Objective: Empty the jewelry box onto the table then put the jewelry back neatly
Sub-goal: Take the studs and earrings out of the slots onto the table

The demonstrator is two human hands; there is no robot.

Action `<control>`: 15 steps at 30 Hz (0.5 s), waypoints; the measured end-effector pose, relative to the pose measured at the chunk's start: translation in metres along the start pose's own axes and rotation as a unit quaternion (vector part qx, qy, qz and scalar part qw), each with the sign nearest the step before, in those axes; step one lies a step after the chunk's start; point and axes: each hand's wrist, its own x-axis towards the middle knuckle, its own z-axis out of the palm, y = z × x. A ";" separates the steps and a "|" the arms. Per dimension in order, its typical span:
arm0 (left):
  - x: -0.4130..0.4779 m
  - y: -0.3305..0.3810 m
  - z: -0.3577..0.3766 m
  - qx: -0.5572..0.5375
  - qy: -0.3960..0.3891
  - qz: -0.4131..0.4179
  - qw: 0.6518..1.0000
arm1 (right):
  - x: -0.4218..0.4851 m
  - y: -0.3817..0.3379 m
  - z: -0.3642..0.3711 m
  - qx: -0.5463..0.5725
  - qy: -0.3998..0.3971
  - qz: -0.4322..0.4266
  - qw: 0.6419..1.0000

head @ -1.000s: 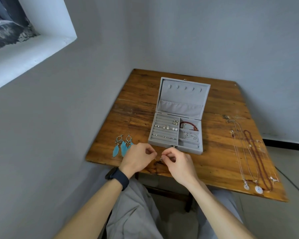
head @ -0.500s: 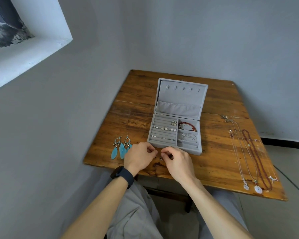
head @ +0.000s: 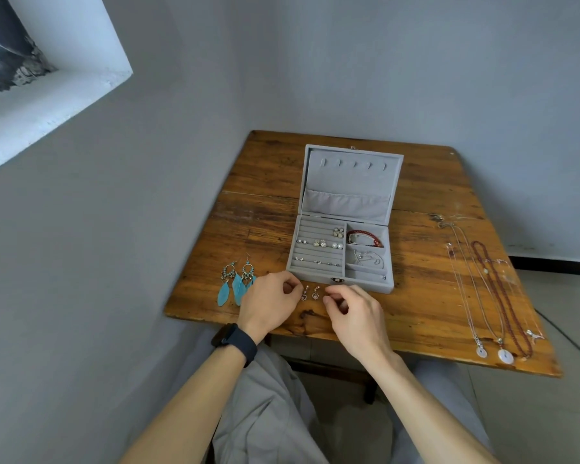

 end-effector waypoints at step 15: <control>-0.015 -0.002 0.008 0.056 0.042 0.034 0.997 | 0.002 -0.015 0.013 -0.040 -0.007 0.035 0.999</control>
